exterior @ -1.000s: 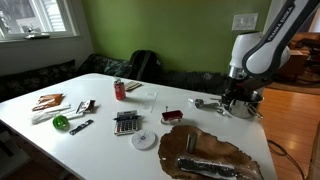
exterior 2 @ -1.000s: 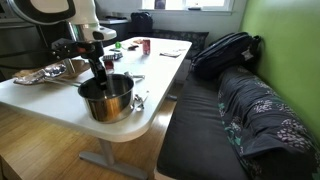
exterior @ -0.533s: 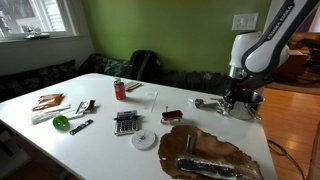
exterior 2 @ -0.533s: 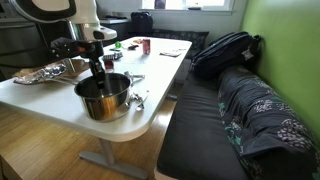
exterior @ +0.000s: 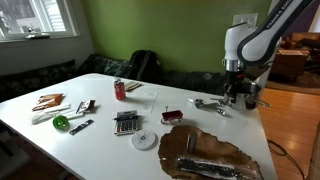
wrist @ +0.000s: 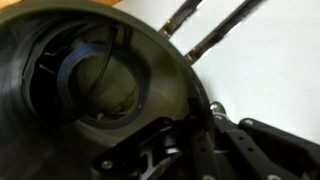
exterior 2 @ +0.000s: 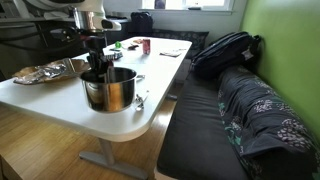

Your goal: Move the silver pot a little forward on the table

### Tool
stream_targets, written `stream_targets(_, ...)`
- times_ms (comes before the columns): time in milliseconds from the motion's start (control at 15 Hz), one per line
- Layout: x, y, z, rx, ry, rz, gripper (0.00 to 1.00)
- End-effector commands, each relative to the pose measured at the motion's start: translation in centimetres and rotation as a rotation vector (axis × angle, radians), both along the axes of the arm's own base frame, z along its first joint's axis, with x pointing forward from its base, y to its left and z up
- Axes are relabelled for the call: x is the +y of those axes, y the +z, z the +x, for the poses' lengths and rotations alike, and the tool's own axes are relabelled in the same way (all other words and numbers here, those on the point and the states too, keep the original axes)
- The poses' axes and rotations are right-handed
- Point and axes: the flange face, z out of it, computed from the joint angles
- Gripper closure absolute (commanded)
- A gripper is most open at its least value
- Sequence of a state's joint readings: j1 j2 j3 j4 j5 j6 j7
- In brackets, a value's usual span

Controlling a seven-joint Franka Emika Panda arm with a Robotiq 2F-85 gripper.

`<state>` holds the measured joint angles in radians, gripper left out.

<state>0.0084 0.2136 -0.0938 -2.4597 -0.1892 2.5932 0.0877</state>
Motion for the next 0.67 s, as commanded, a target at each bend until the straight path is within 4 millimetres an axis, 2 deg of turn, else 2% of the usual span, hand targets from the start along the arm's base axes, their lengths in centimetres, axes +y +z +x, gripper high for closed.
stream_targets(0, -0.3, 1.2, 0.8, -0.016, 0.019, -0.018, 0.96)
stream_targets(133, -0.6, 2.9, 1.9, -0.045, 0.034, -0.033, 0.96)
stream_targets(333, -0.5, 3.1, 2.0, -0.046, 0.038, -0.035, 0.99)
stream_targets(467, 0.6, 3.1, 4.1, -0.138, 0.001, -0.069, 0.99)
stream_targets(600, 2.3, 4.1, 8.1, -0.252, -0.018, -0.073, 0.99)
